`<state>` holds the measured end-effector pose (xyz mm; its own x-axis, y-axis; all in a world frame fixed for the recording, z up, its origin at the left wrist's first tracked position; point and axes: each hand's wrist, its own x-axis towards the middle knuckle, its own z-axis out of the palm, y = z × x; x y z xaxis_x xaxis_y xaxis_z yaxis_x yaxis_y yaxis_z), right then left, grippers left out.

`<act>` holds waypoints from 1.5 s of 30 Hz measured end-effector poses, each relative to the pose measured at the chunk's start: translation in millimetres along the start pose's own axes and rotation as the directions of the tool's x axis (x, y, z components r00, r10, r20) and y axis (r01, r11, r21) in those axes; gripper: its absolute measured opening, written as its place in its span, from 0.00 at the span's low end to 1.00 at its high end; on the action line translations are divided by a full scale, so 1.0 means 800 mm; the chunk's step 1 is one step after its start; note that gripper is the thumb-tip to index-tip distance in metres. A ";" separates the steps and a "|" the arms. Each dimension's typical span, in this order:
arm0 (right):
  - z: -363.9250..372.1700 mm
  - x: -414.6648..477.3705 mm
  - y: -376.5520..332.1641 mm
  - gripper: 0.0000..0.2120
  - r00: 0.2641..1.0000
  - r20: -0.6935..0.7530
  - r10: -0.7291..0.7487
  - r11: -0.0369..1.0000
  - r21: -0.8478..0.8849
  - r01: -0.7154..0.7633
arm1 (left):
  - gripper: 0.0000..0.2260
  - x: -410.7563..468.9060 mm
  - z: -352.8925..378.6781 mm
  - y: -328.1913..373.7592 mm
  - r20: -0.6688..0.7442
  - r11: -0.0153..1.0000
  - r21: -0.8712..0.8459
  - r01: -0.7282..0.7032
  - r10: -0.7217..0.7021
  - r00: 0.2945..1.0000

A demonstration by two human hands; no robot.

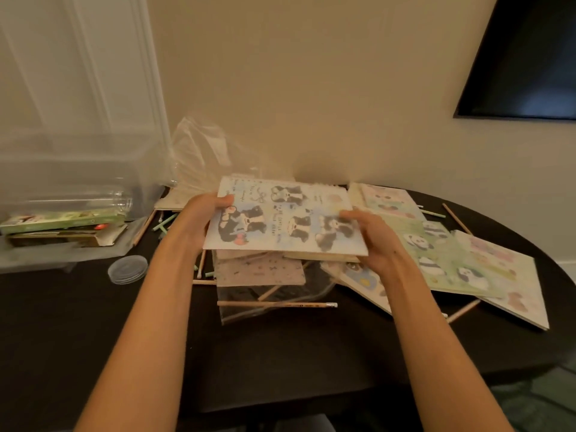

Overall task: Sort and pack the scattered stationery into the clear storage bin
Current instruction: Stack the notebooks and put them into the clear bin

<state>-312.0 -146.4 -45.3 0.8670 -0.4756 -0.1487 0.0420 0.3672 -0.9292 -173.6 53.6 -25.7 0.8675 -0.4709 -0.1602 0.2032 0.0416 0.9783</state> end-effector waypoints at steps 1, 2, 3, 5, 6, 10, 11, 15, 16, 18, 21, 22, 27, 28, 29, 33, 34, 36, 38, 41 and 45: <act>0.002 -0.001 -0.003 0.04 1.000 0.011 -0.008 0.997 -0.076 0.009 | 0.05 0.005 -0.001 0.004 0.014 0.997 0.070 -0.011 0.010 1.000; 0.003 -0.002 -0.006 0.06 0.999 -0.005 -0.039 0.995 -0.093 0.038 | 0.06 0.008 0.001 0.006 0.019 0.990 0.139 -0.032 0.030 0.999; 0.005 0.000 -0.009 0.08 0.996 -0.033 -0.082 0.994 -0.071 0.079 | 0.07 0.014 0.003 0.007 0.013 0.978 0.199 -0.060 0.059 0.998; 0.005 0.003 -0.015 0.11 0.985 -0.107 -0.135 0.991 0.012 0.137 | 0.08 0.025 0.005 0.002 -0.003 0.926 0.356 -0.122 0.132 0.991; 0.002 0.003 -0.016 0.12 0.980 -0.139 -0.145 0.987 0.055 0.154 | 0.10 0.027 0.004 -0.002 -0.007 0.885 0.444 -0.140 0.160 0.987; -0.014 -0.006 -0.011 0.09 0.976 -0.206 -0.064 0.976 0.192 0.105 | 0.24 0.023 -0.014 -0.022 0.163 0.607 0.771 -0.194 0.106 0.981; -0.018 -0.009 -0.009 0.08 0.976 -0.215 -0.024 0.973 0.218 0.072 | 0.28 0.015 -0.013 -0.025 0.227 0.465 0.863 -0.196 -0.011 0.974; -0.028 -0.023 0.002 0.04 0.987 -0.142 0.080 0.984 0.170 -0.055 | 0.42 -0.007 -0.001 -0.059 0.199 0.059 0.980 -0.191 -0.210 0.957; -0.029 -0.026 0.005 0.04 0.989 -0.102 0.105 0.990 0.109 -0.094 | 0.38 -0.012 0.002 -0.062 0.163 0.112 0.983 -0.146 -0.158 0.974; -0.037 -0.033 0.008 0.05 0.988 -0.037 0.148 0.989 0.034 -0.147 | 0.27 -0.018 0.006 -0.067 0.159 0.236 0.960 -0.148 -0.028 0.987; -0.048 -0.038 0.008 0.06 0.983 -0.010 0.186 0.982 0.047 -0.185 | 0.18 -0.014 0.003 -0.068 0.316 0.190 0.918 -0.347 0.175 0.932; -0.052 -0.040 0.006 0.06 0.982 -0.001 0.190 0.981 0.038 -0.189 | 0.13 -0.011 0.004 -0.066 0.305 0.246 0.901 -0.358 0.228 0.925; -0.067 -0.051 -0.001 0.08 0.980 -0.039 0.195 0.980 0.039 -0.194 | 0.16 0.012 0.013 -0.053 0.280 0.238 0.898 -0.370 0.339 0.898; -0.069 -0.053 -0.003 0.06 0.981 -0.078 0.179 0.983 0.052 -0.175 | 0.16 0.014 0.015 -0.050 0.290 0.237 0.896 -0.375 0.327 0.899; -0.069 -0.056 -0.006 0.05 0.981 -0.111 0.161 0.986 0.064 -0.155 | 0.15 0.018 0.016 -0.049 0.283 0.226 0.905 -0.359 0.310 0.908; -0.067 -0.061 -0.015 0.06 0.973 -0.214 0.089 0.995 0.057 -0.078 | 0.17 0.016 0.025 -0.039 0.296 0.159 0.923 -0.350 0.289 0.910; -0.063 -0.061 -0.013 0.09 0.969 -0.241 0.061 0.997 0.069 -0.046 | 0.17 0.016 0.029 -0.037 0.308 0.133 0.926 -0.353 0.271 0.912; -0.049 -0.060 -0.003 0.16 0.957 -0.289 -0.009 0.995 0.096 0.038 | 0.16 0.015 0.038 -0.037 0.315 0.104 0.931 -0.350 0.257 0.914; -0.032 -0.060 0.012 0.19 0.948 -0.310 -0.077 0.987 0.110 0.116 | 0.16 0.013 0.048 -0.038 0.275 0.090 0.947 -0.308 0.270 0.923; -0.019 -0.062 0.028 0.18 0.927 -0.352 -0.133 0.978 0.106 0.180 | 0.17 0.008 0.053 -0.039 0.258 0.034 0.961 -0.276 0.268 0.928; -0.023 -0.065 0.027 0.19 0.913 -0.381 -0.144 0.968 0.140 0.211 | 0.15 0.011 0.037 -0.039 0.251 -0.080 0.968 -0.238 0.237 0.939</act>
<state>-365.4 -128.0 -63.9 0.5964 -0.7919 -0.1313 0.2926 0.3668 -0.8831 -185.9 21.9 -53.8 0.7487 -0.6530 0.1142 -0.6624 -0.7440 0.0877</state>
